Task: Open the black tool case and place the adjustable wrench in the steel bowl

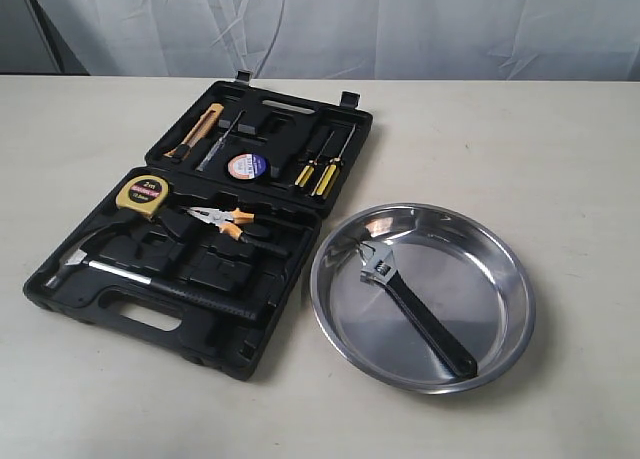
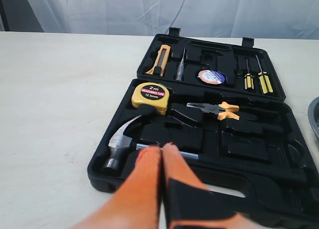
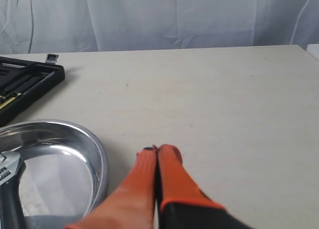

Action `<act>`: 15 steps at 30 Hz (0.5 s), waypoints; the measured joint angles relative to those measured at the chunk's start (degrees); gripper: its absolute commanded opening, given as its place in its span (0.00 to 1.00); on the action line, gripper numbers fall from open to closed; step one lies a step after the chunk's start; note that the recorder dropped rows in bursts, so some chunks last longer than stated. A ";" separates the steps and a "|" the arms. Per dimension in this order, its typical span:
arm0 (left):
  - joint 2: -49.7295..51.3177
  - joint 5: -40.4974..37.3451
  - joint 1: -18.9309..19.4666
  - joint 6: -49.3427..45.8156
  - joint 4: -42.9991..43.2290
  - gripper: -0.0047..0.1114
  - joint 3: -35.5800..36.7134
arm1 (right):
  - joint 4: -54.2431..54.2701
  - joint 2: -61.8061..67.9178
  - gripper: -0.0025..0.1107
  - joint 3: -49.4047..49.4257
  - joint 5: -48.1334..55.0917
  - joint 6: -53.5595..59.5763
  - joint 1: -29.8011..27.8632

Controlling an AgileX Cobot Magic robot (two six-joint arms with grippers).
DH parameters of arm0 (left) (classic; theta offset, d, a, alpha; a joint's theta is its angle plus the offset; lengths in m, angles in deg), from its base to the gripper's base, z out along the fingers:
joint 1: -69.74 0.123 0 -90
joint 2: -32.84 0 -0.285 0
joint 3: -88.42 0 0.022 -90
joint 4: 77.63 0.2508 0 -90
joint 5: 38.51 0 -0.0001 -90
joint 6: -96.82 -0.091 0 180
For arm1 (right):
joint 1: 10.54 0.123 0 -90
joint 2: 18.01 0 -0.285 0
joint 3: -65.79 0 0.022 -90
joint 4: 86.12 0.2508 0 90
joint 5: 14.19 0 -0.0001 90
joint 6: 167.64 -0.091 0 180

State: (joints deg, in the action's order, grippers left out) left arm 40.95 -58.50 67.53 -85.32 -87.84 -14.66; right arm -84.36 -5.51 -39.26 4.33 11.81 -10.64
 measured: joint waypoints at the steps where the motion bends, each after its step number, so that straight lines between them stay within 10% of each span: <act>1: 0.00 0.00 0.00 0.00 0.00 0.04 0.00 | 0.01 0.00 0.01 0.00 0.14 0.14 0.00; 15: 0.00 0.00 0.00 0.00 0.00 0.04 0.00 | 0.33 -1.25 0.01 1.98 -0.57 0.55 0.00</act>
